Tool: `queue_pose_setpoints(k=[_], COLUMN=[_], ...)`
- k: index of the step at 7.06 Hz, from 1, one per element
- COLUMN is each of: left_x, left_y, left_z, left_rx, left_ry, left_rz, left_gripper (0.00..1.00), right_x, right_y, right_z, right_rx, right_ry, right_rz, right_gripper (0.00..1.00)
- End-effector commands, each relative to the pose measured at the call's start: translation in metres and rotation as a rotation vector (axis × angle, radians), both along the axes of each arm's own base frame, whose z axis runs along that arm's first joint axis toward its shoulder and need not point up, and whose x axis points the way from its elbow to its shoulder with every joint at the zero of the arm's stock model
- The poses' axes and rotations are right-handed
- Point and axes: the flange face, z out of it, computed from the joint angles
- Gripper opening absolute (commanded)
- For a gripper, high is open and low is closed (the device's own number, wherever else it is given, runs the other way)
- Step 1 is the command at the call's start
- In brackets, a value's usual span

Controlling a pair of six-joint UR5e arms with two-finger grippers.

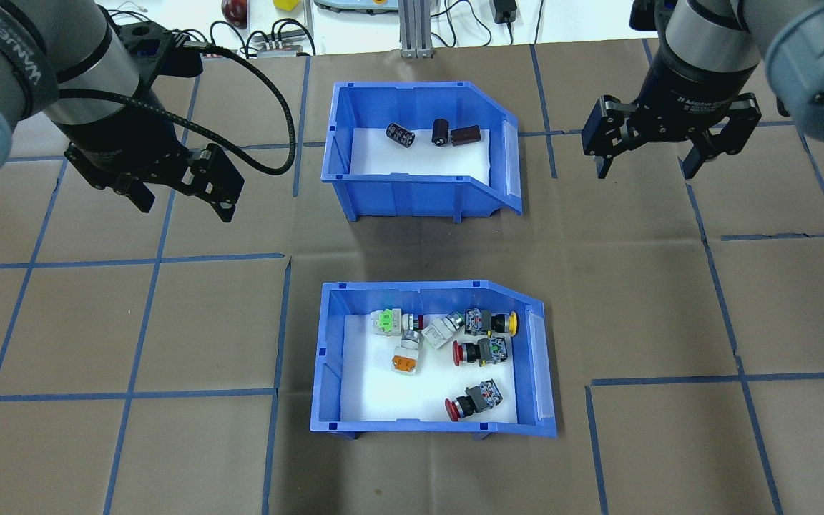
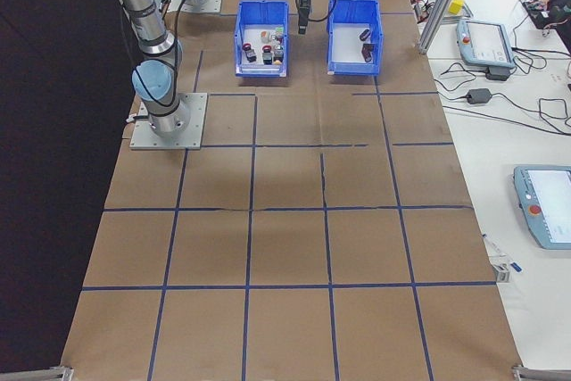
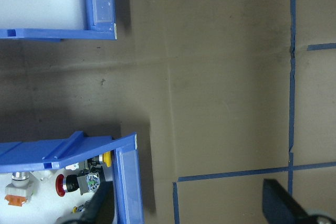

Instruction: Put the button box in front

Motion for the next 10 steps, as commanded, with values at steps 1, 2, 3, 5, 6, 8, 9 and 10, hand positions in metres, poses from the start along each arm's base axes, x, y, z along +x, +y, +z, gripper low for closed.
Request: queue_pose_setpoints(k=[1,2,3,5,6,8,9,10], left_x=[0.0,0.0,-0.001,-0.006,-0.012,-0.037,-0.065,-0.091], left_y=[-0.002,-0.001,-0.001,0.01,0.04,0.083,0.119,0.149], left_z=[-0.001,0.0,-0.001,-0.015,-0.024,-0.06,-0.078,-0.106], left_rx=[-0.005,-0.01,-0.008,0.015,0.019,-0.047,-0.031,-0.003], left_ry=[-0.003,-0.01,-0.005,-0.018,-0.032,-0.004,-0.026,-0.075], left_rz=[0.108,0.23,0.325,0.648,0.807,1.116,1.184,1.373], left_gripper=[0.99,0.99,0.99,0.99,0.99,0.99,0.99,0.99], right_x=[0.003,0.006,0.01,0.026,0.052,0.098,0.117,0.129], right_y=[-0.034,-0.057,-0.071,-0.096,-0.106,-0.127,-0.137,-0.147], right_z=[0.013,0.016,0.018,0.019,0.002,-0.009,-0.019,-0.031], right_rx=[0.027,0.031,0.074,0.078,0.108,0.095,0.1,0.069], right_ry=[-0.002,-0.002,-0.014,-0.023,-0.015,-0.02,-0.035,-0.038], right_rz=[0.043,0.098,0.218,0.419,0.527,0.837,1.087,1.272], right_gripper=[1.0,1.0,1.0,1.0,1.0,1.0,1.0,1.0])
